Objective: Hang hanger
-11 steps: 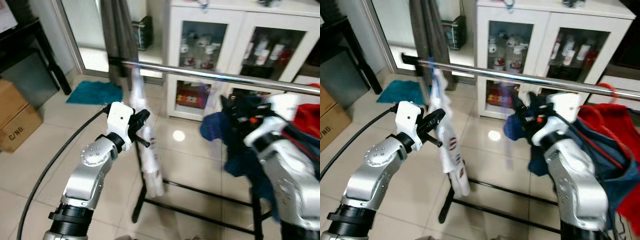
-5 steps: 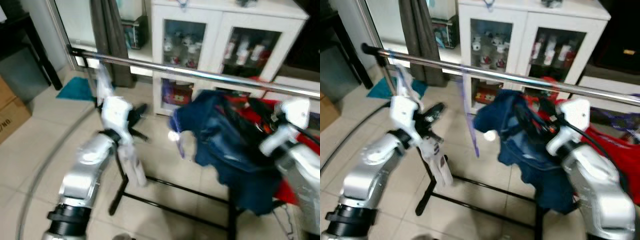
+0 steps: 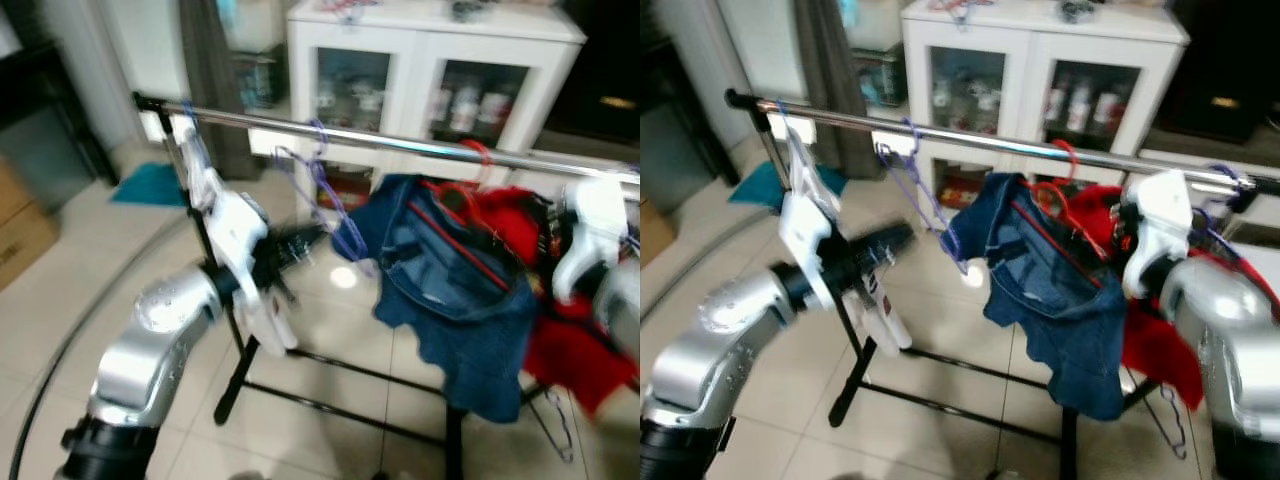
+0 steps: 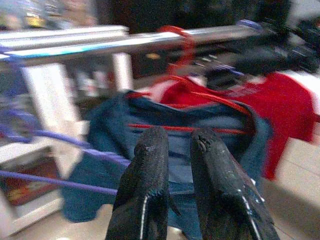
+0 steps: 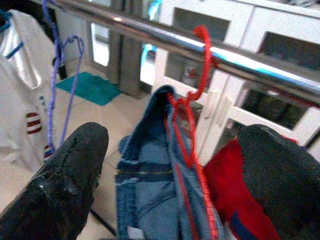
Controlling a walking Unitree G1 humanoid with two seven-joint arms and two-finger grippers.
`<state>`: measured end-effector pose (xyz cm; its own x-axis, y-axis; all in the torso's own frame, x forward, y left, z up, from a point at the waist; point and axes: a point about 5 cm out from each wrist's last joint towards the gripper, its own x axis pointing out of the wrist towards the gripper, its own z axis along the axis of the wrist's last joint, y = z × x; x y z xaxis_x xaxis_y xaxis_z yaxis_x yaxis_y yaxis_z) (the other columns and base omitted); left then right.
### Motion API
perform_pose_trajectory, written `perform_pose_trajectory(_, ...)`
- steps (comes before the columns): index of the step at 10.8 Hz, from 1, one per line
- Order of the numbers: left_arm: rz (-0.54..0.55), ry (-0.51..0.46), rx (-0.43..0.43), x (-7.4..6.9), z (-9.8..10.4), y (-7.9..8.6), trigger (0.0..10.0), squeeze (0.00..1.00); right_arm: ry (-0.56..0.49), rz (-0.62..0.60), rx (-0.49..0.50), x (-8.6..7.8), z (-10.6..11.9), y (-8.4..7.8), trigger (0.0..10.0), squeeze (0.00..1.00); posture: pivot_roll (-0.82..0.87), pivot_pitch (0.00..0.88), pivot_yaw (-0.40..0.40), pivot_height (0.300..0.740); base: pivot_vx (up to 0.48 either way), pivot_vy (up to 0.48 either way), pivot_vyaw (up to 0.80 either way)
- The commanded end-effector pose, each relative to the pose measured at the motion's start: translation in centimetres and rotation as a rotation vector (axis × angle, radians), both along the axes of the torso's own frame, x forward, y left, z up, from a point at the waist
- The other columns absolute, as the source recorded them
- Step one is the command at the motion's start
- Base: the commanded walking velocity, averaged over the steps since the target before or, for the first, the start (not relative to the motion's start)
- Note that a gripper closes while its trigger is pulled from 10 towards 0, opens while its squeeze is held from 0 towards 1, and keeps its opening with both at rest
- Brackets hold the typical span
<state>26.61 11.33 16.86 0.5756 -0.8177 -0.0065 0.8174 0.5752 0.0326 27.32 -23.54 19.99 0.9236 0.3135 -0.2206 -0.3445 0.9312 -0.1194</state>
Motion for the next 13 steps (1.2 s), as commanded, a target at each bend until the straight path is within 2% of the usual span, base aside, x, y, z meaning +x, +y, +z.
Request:
perform_pose_trajectory(1,-0.029,0.004,0.005,-0.2,0.1,-0.3,10.0,1.0,0.055,-0.015,-0.022,0.8,-0.6,0.0,10.0,1.0,-0.06,0.0,0.027,0.74,0.0,0.0,0.0)
perform_pose_trajectory(2,-0.049,0.02,0.046,-0.1,-0.6,-0.5,10.0,1.0,0.073,-0.003,-0.041,2.1,-0.9,0.6,10.0,1.0,-0.06,0.0,0.03,0.74,0.0,0.0,0.0)
perform_pose_trajectory(3,-0.054,0.026,0.071,0.0,-1.0,-0.5,10.0,0.0,0.098,0.0,-0.04,3.3,-1.3,1.1,10.0,0.0,-0.06,0.0,0.031,0.74,0.0,0.0,0.0)
perform_pose_trajectory(4,-0.05,0.033,0.075,0.1,-1.2,-0.5,10.0,0.0,0.111,0.037,0.013,4.0,-1.7,2.0,10.0,0.0,-0.06,0.0,0.029,0.74,0.0,0.0,0.0)
perform_pose_trajectory(5,-0.048,0.037,0.079,0.2,-1.4,-0.5,10.0,0.0,0.115,0.028,-0.004,4.9,-2.1,2.4,10.0,0.0,-0.06,0.0,0.027,0.74,0.0,0.0,0.0)
perform_pose_trajectory(7,-0.048,0.047,0.089,-0.1,-1.9,-0.4,10.0,0.0,0.085,-0.109,-0.083,6.7,-1.8,1.6,10.0,0.0,-0.06,0.0,0.025,0.74,0.0,0.0,0.0)
perform_pose_trajectory(9,-0.059,0.06,0.094,-0.2,-2.4,-0.4,10.0,0.0,0.065,-0.1,-0.079,7.1,-1.3,1.3,10.0,0.0,-0.05,0.0,0.017,0.74,0.0,0.0,0.0)
perform_pose_trajectory(11,-0.063,0.049,0.102,-0.2,-2.4,-0.4,10.0,0.0,0.051,-0.049,-0.073,6.6,-0.3,1.0,10.0,0.0,-0.06,0.0,0.011,0.74,0.0,0.0,0.0)
perform_pose_trajectory(13,-0.065,0.047,0.102,-0.2,-2.4,-0.5,10.0,0.0,0.08,0.056,-0.081,5.3,0.1,0.5,10.0,0.0,-0.06,0.0,0.009,0.74,0.0,0.0,0.0)
